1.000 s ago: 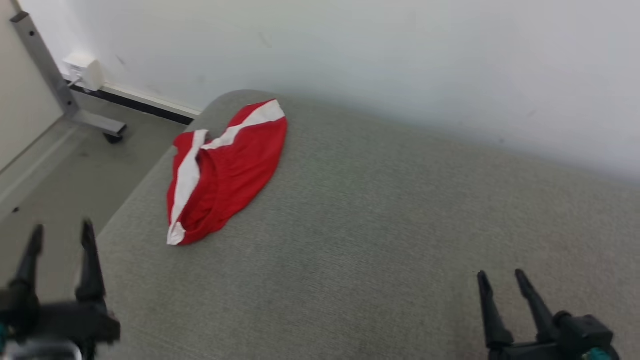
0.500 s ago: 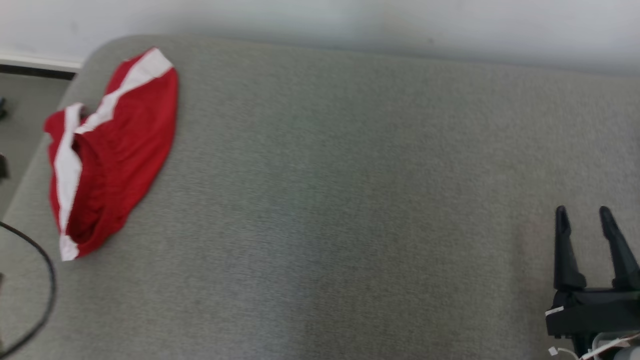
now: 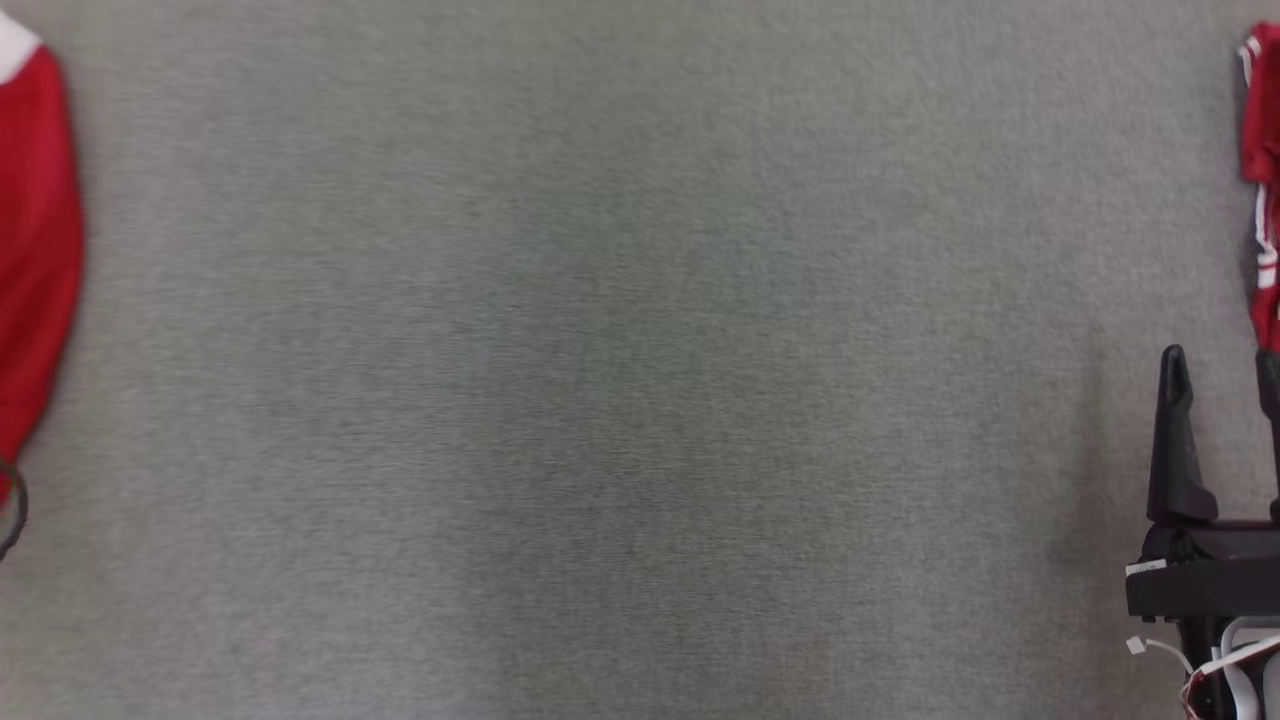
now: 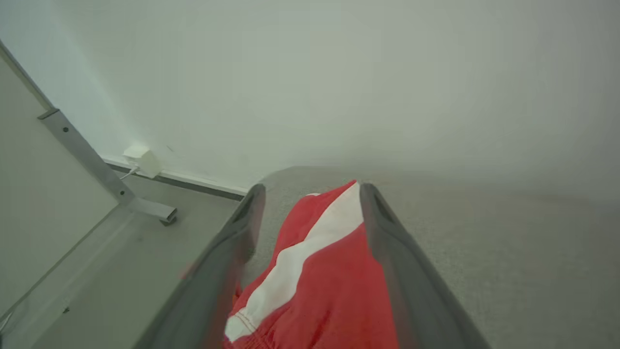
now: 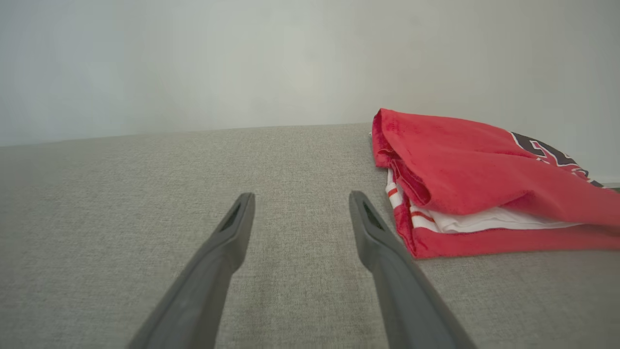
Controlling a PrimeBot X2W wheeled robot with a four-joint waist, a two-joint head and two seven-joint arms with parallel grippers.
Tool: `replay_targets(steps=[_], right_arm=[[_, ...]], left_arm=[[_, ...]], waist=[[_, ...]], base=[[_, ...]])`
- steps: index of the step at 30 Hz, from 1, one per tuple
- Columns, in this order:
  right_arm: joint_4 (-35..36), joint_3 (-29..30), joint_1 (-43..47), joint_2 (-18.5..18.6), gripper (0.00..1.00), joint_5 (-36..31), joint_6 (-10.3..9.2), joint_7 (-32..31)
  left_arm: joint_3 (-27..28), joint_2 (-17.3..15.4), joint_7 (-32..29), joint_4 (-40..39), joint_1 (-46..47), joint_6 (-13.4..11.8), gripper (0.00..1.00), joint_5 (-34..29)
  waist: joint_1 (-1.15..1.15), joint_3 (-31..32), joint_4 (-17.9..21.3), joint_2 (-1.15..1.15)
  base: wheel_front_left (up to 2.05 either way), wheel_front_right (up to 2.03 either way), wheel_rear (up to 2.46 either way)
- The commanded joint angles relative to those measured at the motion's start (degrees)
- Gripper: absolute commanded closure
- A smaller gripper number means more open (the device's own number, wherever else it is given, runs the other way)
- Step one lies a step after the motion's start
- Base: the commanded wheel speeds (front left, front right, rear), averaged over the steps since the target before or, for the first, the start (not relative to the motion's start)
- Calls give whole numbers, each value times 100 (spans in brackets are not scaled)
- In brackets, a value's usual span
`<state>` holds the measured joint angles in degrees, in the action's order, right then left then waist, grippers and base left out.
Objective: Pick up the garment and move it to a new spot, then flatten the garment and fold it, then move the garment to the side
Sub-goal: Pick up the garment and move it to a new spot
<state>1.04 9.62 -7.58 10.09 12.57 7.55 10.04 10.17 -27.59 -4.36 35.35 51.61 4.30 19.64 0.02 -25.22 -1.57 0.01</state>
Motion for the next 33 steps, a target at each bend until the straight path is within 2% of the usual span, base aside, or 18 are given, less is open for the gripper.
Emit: replay_targets(steps=[1,6,12,19,20,21,22,26,27,29,33], right_arm=[[21,17,-80,15,0,-42,-15,-13],[6,10,-138,29,0,-69,-15,-26],[36,-40,-173,-21,0,-109,-15,-59],[31,-101,-208,-40,0,-108,-15,-60],[17,-112,-213,-44,0,-113,-15,-59],[3,-122,-213,-47,0,-114,-15,-57],[-17,-130,-215,-46,0,-103,-15,-55],[-109,-174,-225,-58,0,-49,-15,1],[-162,-198,-226,-85,0,-52,-15,15],[-242,-223,-223,-129,0,-55,-15,53],[-398,-291,-198,-220,0,-41,-15,119]], left_arm=[[-25,-81,-40,85,45,27,0,-45],[-65,-180,-538,862,137,80,0,96],[-223,-290,-1443,1631,167,161,0,203],[-402,-229,-2065,2185,131,219,0,278],[-441,-224,-2034,2200,127,223,33,250],[-472,-227,-1965,2197,122,222,90,222],[-498,-229,-1886,2185,123,233,100,209],[-683,-359,-1016,1886,151,271,100,45],[-717,-417,-492,1772,193,277,100,-30],[-679,-430,69,1670,279,265,100,-25],[-802,-444,814,1477,591,247,100,-174]], waist=[[-2,-311,302,-1],[-2,-295,292,-1],[-2,-263,294,-1],[-2,-237,330,-1],[-2,-218,336,-1],[-2,-194,340,-1],[-2,-166,345,-1],[-2,1,353,-1],[-2,121,348,-1],[-2,251,337,-1],[-2,516,325,-1]], base=[[0,0,0],[0,0,0],[0,0,0],[0,0,0],[0,0,0],[0,0,0],[0,0,0],[0,0,0],[0,0,0],[0,0,0],[0,0,0]])
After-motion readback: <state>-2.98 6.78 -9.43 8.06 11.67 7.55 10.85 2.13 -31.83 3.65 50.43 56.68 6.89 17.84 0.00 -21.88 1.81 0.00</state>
